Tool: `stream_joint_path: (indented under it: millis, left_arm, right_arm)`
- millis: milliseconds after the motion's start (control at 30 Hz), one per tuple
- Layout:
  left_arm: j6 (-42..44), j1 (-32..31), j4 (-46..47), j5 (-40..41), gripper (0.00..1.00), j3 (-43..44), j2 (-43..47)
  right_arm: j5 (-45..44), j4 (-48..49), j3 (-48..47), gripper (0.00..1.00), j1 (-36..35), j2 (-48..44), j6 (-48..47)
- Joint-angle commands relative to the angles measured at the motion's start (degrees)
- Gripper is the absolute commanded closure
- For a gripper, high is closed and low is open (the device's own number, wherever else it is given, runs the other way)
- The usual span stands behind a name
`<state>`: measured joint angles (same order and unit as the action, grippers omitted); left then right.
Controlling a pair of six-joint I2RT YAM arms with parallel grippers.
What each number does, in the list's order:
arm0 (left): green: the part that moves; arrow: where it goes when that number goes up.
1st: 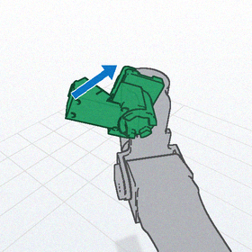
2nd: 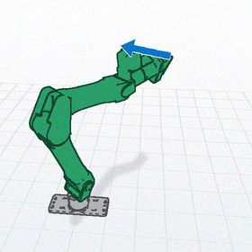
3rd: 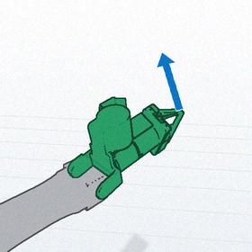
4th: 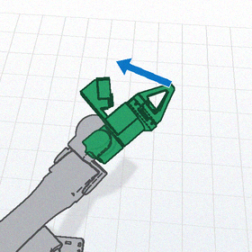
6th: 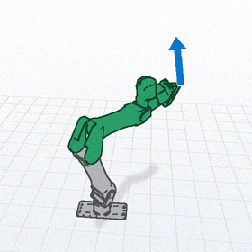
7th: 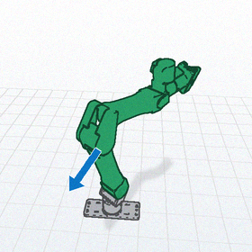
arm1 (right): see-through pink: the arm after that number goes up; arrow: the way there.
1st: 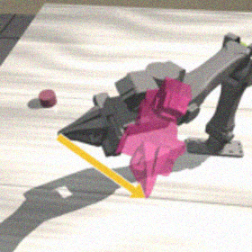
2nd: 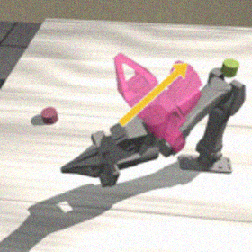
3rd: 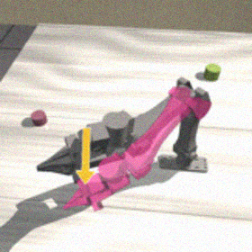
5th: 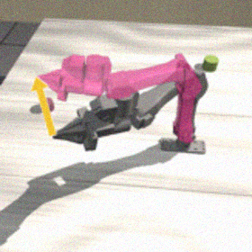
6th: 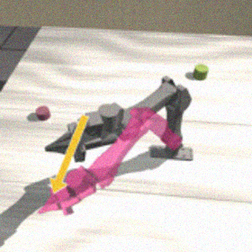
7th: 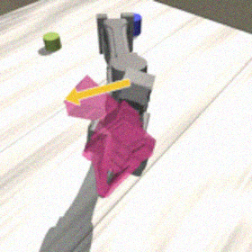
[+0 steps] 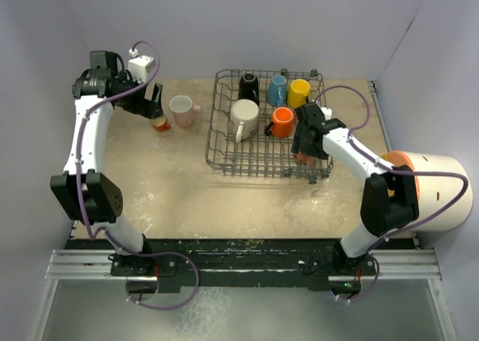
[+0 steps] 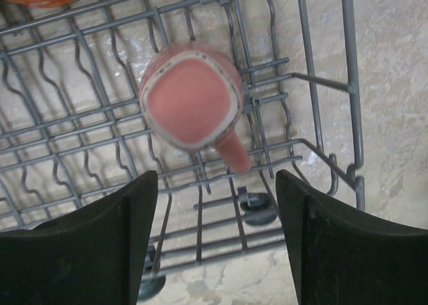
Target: Unload the cups from the dish rack
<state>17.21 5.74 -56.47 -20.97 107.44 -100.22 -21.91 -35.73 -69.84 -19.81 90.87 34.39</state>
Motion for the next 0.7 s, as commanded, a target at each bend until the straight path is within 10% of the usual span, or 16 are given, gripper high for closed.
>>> stream_joint_path:
  millis: [0,300,667]
  left_arm:
    - [3.7,0.3,-2.2,-9.5,0.01,-10.1,7.4]
    - [5.0,0.9,-0.7,-8.2,0.01,-16.9,17.1]
    - [3.0,0.9,-2.3,-10.0,0.01,-17.0,17.5]
  right_arm:
    - [2.4,3.7,-2.3,0.27,2.1,2.4,-4.2]
    - [7.6,9.9,1.3,0.31,2.7,6.4,-7.1]
    - [8.4,15.2,7.0,0.58,2.2,5.0,-5.8]
